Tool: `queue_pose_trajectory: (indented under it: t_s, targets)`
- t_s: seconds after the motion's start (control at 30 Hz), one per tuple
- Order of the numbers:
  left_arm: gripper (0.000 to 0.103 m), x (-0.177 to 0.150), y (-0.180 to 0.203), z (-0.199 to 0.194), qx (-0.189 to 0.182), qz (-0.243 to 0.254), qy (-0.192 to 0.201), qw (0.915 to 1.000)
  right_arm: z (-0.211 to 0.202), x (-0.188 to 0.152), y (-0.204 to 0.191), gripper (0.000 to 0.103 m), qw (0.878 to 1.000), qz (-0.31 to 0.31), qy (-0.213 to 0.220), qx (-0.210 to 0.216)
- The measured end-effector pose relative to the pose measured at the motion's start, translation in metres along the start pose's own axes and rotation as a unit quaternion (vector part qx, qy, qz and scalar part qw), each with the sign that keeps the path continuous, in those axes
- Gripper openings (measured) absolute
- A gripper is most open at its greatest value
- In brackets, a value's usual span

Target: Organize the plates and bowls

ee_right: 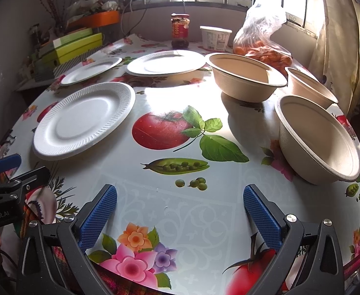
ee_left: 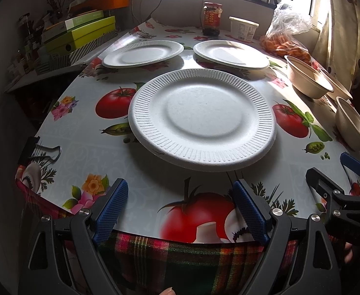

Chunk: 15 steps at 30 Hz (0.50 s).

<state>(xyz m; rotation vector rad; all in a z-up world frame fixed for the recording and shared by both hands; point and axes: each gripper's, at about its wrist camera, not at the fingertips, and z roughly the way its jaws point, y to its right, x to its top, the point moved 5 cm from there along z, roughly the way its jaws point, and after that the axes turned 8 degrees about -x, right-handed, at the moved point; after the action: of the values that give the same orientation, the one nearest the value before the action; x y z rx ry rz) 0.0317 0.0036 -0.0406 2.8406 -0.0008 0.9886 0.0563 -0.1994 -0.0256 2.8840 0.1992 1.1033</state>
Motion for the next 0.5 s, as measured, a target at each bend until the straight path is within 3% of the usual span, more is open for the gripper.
queue_pose_trajectory:
  t_s: [0.5]
  targets:
    - [0.088, -0.0051, -0.0022, -0.0070, 0.015, -0.017, 0.021, 0.9995, 0.0004, 0.0019, 0.0005, 0.103, 1.000, -0.008, 0.005, 0.009]
